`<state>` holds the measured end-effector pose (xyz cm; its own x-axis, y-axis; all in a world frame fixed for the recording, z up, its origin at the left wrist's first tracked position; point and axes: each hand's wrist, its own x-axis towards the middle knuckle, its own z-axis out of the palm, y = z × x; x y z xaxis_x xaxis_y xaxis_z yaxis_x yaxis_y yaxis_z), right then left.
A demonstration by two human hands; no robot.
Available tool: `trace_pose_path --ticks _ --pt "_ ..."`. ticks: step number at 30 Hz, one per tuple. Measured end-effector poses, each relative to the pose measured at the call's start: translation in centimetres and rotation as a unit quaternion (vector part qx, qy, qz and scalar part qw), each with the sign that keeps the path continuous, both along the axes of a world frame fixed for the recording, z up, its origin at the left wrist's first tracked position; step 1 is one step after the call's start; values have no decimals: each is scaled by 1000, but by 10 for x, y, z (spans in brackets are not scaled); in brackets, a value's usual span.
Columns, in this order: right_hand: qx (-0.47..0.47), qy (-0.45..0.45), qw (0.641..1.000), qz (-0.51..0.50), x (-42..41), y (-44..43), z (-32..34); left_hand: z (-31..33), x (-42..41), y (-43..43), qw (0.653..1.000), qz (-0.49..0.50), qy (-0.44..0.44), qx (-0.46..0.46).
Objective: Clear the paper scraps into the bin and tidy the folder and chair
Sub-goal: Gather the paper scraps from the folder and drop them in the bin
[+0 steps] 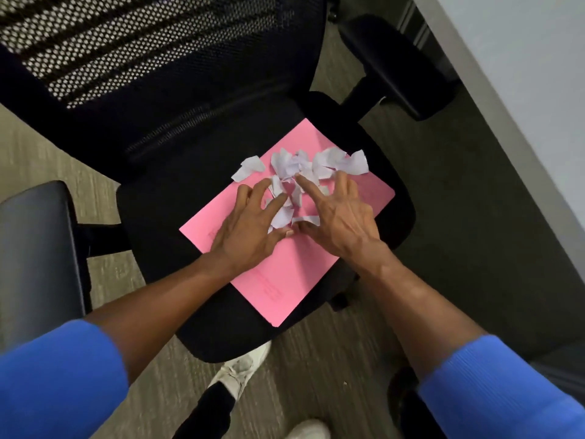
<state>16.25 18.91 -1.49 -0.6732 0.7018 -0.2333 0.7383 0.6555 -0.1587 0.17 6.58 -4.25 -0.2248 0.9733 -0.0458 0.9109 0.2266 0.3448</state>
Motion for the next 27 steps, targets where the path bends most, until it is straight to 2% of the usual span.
trace_pose_path --ticks 5,12,20,27 --pt "-7 -1 999 49 -11 -1 -3 -5 -2 -6 1000 -11 8 25" --pt "3 92 996 21 -2 -21 -13 -12 6 -11 997 14 -12 77" --pt "-35 200 977 -57 23 -48 -25 -6 25 -27 990 51 -72 108" --pt "-8 335 923 -188 76 -78 -27 -6 69 -51 978 59 -135 148"
